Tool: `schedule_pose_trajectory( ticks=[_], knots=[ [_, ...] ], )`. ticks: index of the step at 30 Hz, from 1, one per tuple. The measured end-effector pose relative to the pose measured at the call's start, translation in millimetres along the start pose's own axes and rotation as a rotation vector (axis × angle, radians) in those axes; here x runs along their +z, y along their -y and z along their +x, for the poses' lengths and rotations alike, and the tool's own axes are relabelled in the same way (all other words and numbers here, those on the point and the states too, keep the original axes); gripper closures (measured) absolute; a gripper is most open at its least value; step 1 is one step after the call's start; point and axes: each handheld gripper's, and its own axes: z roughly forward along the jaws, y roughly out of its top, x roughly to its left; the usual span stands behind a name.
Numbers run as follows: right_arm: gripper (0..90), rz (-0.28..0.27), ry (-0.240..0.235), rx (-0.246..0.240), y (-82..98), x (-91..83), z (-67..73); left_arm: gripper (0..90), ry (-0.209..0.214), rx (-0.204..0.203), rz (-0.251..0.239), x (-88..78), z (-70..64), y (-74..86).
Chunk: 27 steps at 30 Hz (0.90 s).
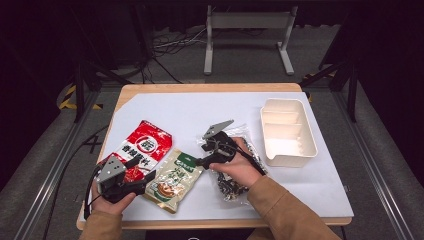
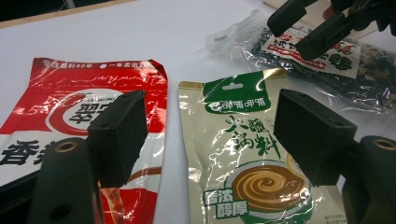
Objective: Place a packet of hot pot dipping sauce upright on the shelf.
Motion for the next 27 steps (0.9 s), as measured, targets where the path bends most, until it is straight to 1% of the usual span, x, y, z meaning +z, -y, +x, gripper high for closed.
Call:
schedule_pose_trajectory(
  ticks=[4,7,18,22,24,27],
  knots=[
    [35.4,0.025,-0.017,0.015,0.6,8.0,-0.5,26.4,0.001,-0.002,0.002,0.8,-0.1,-0.2],
    [36.2,0.038,-0.024,0.024,1.2,12.8,-0.4,26.4,0.000,0.005,0.005,1.2,0.6,-0.5],
    [36.5,0.088,-0.037,0.055,3.8,25.4,-2.7,26.3,0.007,-0.002,0.008,2.8,0.8,-0.6],
    [36.7,0.110,-0.054,0.069,5.3,30.6,-3.3,26.3,0.006,-0.001,0.010,2.7,0.7,-0.7],
    [36.7,0.122,-0.062,0.067,5.8,32.9,-3.3,26.3,0.006,-0.003,0.010,2.6,0.8,-0.6],
    [36.7,0.135,-0.079,0.084,6.2,35.5,-2.7,26.3,0.006,-0.003,0.010,2.7,1.0,-0.6]
  ],
)
